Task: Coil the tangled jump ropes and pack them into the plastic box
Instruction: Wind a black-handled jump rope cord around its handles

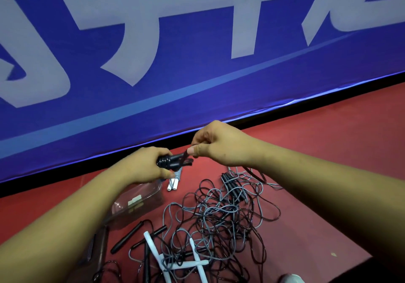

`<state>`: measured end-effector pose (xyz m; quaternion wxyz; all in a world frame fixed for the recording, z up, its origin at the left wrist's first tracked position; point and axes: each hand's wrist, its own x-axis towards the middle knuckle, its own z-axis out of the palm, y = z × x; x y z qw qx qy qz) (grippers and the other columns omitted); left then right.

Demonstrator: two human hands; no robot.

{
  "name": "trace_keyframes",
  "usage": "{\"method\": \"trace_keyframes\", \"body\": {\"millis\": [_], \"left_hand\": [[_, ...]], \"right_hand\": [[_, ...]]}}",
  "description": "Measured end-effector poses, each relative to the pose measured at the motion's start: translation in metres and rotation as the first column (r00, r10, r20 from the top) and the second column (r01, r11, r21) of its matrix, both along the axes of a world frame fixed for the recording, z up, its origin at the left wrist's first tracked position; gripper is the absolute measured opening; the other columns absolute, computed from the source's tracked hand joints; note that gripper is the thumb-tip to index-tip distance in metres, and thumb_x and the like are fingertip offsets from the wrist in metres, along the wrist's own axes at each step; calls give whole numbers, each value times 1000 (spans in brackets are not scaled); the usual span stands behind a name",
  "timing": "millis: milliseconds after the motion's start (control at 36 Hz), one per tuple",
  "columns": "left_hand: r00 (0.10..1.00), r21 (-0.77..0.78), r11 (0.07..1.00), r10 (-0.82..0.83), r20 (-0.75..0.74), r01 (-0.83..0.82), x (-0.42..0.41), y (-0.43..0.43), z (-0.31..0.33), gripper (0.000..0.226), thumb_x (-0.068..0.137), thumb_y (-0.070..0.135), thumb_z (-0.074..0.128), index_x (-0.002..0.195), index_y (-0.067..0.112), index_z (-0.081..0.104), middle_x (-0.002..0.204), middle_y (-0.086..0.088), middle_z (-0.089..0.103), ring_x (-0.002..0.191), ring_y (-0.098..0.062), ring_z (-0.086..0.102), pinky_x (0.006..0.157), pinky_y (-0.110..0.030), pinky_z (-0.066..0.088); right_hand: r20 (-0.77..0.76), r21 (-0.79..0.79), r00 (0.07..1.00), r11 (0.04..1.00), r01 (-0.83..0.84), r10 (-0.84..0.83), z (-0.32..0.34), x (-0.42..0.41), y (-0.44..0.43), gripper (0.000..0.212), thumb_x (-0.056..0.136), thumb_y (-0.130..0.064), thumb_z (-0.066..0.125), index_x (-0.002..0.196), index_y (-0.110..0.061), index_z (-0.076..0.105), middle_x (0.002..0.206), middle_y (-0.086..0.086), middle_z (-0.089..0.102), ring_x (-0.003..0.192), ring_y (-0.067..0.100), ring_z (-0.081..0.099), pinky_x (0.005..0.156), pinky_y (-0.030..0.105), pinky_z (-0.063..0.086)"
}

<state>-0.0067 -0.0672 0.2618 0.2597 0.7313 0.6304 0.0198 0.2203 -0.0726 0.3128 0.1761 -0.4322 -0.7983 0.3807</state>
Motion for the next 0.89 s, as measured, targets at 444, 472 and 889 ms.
{"method": "trace_keyframes", "body": {"millis": [444,472,889], "left_hand": [[925,186,945,-306,225,268,58,-39,15,43,72,62,66,73,20,59,52,7,45,50,-9,41,53,-31,34],[923,188,943,-312,226,273,58,-40,17,41,72,62,65,73,21,58,52,6,46,49,-9,41,52,-31,34],[740,112,992,-116,662,56,67,-53,25,38,85,24,77,117,42,65,69,-3,65,54,-19,57,51,-30,48]], "right_hand": [[7,121,979,972,203,-205,-18,32,29,19,95,-23,62,76,-22,65,54,-14,56,52,-6,50,51,9,34],[19,112,981,975,192,-195,-21,33,29,20,95,-25,62,75,-24,64,57,-13,59,55,-3,52,53,11,36],[-30,-395,997,917,57,-75,-41,36,22,26,94,0,52,74,-12,62,47,-2,46,39,10,38,42,20,30]]}}
